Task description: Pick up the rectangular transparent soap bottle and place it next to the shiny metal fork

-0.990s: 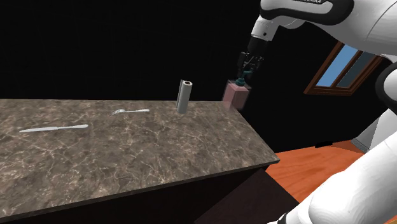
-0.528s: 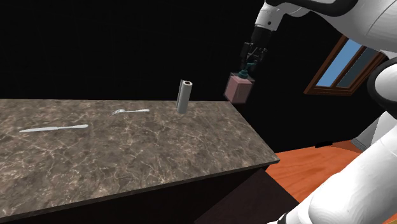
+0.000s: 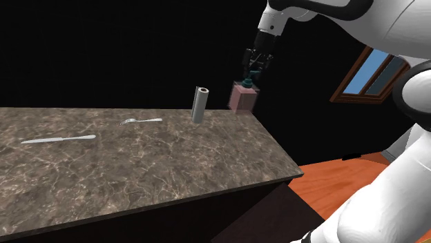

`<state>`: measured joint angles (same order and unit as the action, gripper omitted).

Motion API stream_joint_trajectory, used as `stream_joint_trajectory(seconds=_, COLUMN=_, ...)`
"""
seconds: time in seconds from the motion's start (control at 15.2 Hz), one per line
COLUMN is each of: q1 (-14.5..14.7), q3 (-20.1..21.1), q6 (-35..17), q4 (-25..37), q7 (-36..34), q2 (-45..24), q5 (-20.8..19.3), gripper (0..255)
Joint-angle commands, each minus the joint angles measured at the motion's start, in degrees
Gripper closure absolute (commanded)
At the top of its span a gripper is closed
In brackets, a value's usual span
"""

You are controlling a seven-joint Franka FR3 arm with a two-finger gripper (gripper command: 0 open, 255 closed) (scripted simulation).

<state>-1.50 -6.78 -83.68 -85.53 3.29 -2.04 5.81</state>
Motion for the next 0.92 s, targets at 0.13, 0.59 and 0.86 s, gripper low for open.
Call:
stream_joint_trajectory(seconds=0.13, q1=2.43, q3=2.21, q6=-3.33, q4=-0.35, q7=-4.43, q2=-2.46, q5=0.39, gripper=255)
stream_joint_trajectory(seconds=0.59, q1=6.59, q3=5.50, q6=-7.53, q4=2.69, q7=-11.45, q2=-8.93, q5=0.66, gripper=255)
stream_joint_trajectory(seconds=0.86, q1=9.01, q3=7.04, q6=-9.15, q4=6.44, q7=-15.24, q2=-13.86, q5=0.51, gripper=255)
